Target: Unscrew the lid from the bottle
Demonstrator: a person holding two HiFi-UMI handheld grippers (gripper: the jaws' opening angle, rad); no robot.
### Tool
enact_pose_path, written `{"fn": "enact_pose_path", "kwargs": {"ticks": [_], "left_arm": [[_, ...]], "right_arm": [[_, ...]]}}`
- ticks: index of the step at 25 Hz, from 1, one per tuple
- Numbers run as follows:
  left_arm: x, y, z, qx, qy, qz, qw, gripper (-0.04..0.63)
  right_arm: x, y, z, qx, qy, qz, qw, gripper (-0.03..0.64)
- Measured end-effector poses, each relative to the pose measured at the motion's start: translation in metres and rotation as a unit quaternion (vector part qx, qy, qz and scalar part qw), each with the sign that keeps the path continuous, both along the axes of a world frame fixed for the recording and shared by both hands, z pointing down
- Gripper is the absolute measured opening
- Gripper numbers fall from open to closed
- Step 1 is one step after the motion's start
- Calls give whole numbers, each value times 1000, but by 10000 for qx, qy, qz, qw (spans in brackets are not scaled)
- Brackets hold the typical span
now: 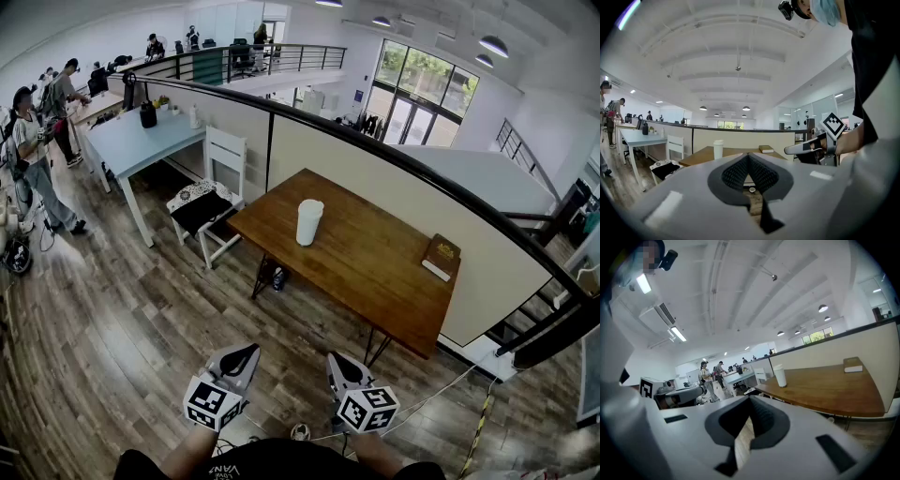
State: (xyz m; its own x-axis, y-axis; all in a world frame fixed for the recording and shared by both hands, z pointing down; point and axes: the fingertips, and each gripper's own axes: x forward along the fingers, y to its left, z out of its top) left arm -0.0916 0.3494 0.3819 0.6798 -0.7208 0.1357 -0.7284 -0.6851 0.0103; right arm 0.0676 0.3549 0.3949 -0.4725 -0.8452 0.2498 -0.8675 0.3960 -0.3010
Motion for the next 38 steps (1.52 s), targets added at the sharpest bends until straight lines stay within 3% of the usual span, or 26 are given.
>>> {"fn": "enact_pose_path", "kwargs": {"ticks": [7, 10, 11, 13, 15, 25, 38], "left_arm": [[25, -12, 2, 21, 226, -181, 9996, 14], [42, -14, 6, -13, 281, -224, 9994, 171], [47, -16, 7, -35, 289, -263, 9992, 179], [56, -18, 11, -73, 315, -357, 9988, 179], [61, -19, 15, -158, 379, -488, 9980, 189], [76, -44, 40, -425, 383, -654, 9962, 235], [45, -175, 49, -471, 275, -118, 9984, 242]], "right_arm": [[19, -15, 3, 130, -277, -227, 9993, 13], [34, -20, 2, 221, -195, -277, 9992, 21], [39, -22, 3, 223, -172, -313, 9991, 23], [48, -26, 4, 204, -165, -379, 9989, 60], [55, -31, 6, 188, -162, -419, 9988, 168], [74, -69, 14, 186, -203, -453, 9986, 190], [36, -184, 13, 208, -155, -121, 9996, 198]]}}
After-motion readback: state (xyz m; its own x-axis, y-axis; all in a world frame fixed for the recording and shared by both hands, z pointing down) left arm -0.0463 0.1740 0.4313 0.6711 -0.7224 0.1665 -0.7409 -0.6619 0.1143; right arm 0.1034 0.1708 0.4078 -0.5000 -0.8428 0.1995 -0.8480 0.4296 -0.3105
